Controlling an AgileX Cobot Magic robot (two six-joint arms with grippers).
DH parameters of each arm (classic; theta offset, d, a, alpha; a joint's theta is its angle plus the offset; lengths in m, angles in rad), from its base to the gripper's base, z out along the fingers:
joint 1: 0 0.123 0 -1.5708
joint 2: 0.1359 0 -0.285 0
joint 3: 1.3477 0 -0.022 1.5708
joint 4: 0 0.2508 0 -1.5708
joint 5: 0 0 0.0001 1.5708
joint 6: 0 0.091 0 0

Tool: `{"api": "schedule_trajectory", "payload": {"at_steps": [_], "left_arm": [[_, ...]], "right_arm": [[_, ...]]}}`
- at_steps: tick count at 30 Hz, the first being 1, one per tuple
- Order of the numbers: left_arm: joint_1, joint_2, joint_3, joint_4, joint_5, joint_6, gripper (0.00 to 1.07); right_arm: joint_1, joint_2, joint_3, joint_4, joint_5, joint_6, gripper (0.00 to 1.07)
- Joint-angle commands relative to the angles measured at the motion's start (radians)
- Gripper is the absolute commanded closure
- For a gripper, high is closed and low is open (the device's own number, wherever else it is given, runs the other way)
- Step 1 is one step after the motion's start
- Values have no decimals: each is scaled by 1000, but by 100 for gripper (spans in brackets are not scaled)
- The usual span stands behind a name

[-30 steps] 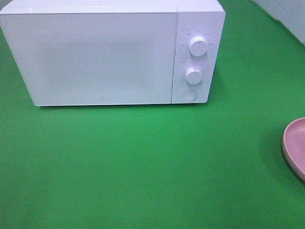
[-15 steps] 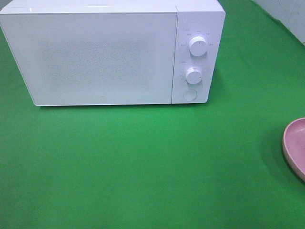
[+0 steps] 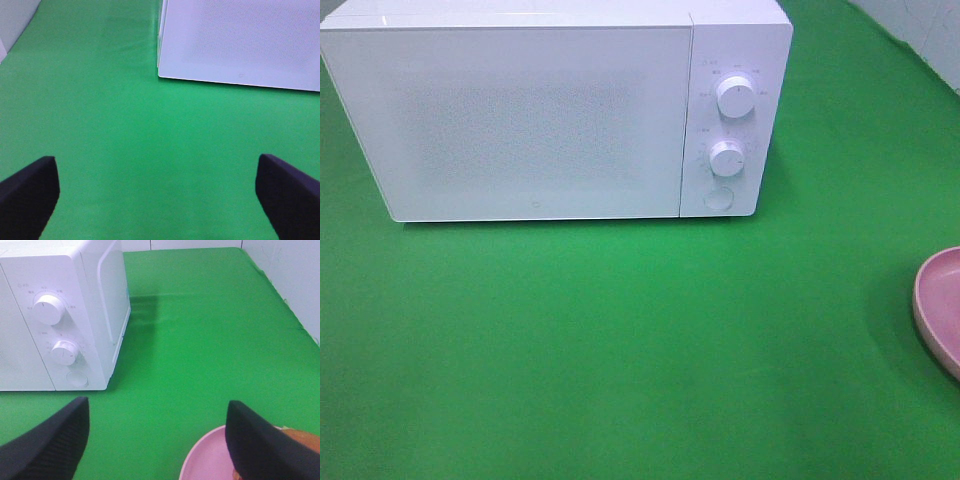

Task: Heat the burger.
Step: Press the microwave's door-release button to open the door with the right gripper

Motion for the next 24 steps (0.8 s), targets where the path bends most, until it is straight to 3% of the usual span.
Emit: {"api": "schedule_trajectory", "payload": {"at_steps": [1,6,24], "left_arm": [[2,-17,-1,-7,-8,1,7],[2,-17,-1,-7,-8,1,7],[2,-17,-1,-7,-8,1,7]], "right_arm": [[-4,65,5,-6,-105,18,34],[-4,126,5,-6,-183,36,34],[-4,537,15,-2,-766,-22,34]]}}
